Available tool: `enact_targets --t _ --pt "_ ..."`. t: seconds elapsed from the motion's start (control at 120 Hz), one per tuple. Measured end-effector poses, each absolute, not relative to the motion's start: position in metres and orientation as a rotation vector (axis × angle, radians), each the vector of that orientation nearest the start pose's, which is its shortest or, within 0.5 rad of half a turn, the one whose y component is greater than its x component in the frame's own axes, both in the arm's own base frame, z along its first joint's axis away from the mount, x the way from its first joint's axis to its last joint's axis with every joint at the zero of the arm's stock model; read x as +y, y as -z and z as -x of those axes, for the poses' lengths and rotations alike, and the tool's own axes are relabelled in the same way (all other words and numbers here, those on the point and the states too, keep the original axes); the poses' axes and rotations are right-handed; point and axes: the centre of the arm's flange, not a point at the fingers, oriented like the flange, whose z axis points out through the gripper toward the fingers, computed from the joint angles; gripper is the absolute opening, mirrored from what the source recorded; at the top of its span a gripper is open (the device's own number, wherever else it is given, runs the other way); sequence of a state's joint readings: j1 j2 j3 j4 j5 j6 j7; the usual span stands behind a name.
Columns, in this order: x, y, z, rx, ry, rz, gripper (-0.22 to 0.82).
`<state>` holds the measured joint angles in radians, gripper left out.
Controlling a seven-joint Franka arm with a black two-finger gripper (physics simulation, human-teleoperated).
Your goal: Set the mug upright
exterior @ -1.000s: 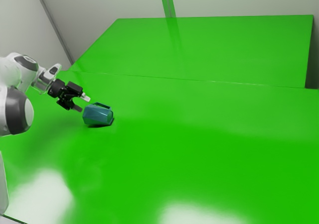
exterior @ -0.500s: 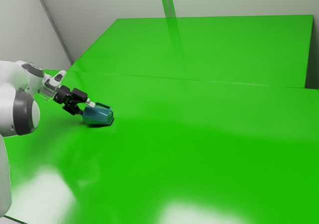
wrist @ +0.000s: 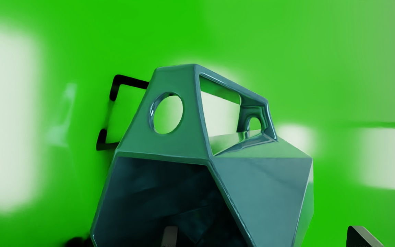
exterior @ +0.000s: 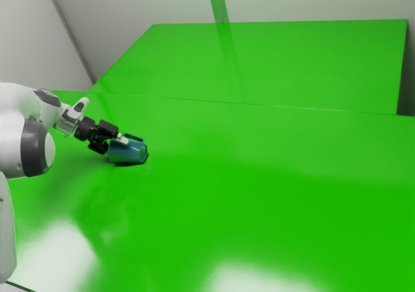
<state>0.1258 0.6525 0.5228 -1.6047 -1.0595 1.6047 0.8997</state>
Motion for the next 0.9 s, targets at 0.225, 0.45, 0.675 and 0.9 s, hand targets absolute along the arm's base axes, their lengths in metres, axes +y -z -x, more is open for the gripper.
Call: enact_targets --t 0.225,0.45,0.675,0.9 --pt "0.275 -0.274 -0.593 0.105 -0.175 -2.291 0.37" --pt "0.273 -0.275 -0.595 0.099 -0.189 -2.283 0.21" --pt "0.27 -0.276 -0.597 0.097 -0.202 -2.27 0.06" --pt "0.252 -0.288 -0.607 0.057 -0.223 -2.245 -0.1"
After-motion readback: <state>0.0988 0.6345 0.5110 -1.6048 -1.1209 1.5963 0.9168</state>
